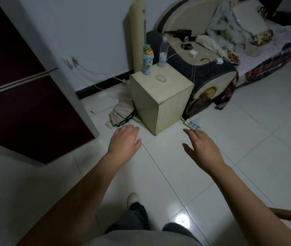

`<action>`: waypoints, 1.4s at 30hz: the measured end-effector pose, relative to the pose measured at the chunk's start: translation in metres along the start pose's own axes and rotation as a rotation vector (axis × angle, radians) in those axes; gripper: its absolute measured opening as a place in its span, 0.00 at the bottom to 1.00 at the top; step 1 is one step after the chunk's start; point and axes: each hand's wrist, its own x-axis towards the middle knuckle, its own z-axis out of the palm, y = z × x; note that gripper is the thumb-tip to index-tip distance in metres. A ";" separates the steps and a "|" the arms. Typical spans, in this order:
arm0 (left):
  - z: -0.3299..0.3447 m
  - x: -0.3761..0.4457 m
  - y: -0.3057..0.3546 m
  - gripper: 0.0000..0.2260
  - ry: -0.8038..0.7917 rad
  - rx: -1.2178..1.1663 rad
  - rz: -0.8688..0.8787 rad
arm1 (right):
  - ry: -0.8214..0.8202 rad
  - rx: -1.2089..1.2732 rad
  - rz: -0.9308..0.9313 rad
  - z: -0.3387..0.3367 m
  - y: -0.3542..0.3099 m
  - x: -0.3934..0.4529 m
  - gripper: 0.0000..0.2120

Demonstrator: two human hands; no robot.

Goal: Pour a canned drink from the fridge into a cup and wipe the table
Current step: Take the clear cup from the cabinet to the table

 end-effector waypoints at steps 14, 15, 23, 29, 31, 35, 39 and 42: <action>-0.026 0.205 -0.074 0.19 0.037 -0.032 0.042 | 0.043 0.082 0.107 0.003 0.016 0.201 0.23; -0.026 0.224 -0.076 0.18 0.036 -0.035 0.043 | 0.045 0.084 0.108 0.004 0.022 0.219 0.23; -0.023 0.386 -0.078 0.19 -0.027 -0.014 0.052 | 0.004 0.127 0.102 0.014 0.086 0.366 0.24; -0.022 0.480 -0.075 0.18 -0.059 -0.015 0.033 | -0.012 0.200 0.103 0.023 0.128 0.450 0.23; -0.017 0.504 -0.075 0.19 -0.085 -0.005 0.031 | -0.016 0.238 0.128 0.028 0.138 0.469 0.23; -0.003 0.542 -0.074 0.19 -0.132 0.000 0.036 | -0.041 0.328 0.178 0.043 0.154 0.497 0.23; 0.019 0.571 -0.074 0.20 -0.147 -0.048 0.033 | -0.043 0.468 0.257 0.064 0.167 0.519 0.24; 0.041 0.589 -0.075 0.21 -0.162 -0.100 0.029 | -0.056 0.555 0.324 0.084 0.176 0.536 0.25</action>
